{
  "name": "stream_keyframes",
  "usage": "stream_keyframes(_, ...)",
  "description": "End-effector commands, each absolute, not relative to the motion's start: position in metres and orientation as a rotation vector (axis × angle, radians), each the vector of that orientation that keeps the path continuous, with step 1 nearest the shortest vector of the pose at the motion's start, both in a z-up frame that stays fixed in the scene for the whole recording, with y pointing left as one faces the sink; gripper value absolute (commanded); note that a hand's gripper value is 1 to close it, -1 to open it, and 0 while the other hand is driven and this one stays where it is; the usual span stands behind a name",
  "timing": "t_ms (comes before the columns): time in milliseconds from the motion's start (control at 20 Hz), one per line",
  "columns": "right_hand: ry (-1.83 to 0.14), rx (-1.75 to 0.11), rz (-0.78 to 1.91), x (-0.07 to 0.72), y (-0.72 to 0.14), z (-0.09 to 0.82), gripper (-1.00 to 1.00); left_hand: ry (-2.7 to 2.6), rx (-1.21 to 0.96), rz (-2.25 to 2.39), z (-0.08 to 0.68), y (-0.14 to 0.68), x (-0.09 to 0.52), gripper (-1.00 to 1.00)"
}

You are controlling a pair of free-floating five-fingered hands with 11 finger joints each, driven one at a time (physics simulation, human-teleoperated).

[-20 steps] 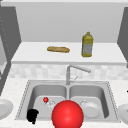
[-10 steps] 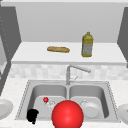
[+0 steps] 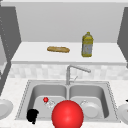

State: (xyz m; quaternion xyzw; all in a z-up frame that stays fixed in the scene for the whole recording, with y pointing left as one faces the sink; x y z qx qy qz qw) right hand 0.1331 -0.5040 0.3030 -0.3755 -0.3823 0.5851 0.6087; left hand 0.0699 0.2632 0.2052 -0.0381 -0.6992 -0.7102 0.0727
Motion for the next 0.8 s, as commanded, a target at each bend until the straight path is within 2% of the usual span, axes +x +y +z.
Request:
stream_keyframes(0,-0.832,-0.808,1.398,0.150,-0.516,0.282,-1.00,-2.101,-0.114,-2.133,0.205,0.263,0.070,0.00)
stream_keyframes(750,-0.648,-0.608,1.458,0.210,-0.554,0.232,-1.00,-2.101,-0.114,-2.133,0.205,0.263,0.070,0.00)
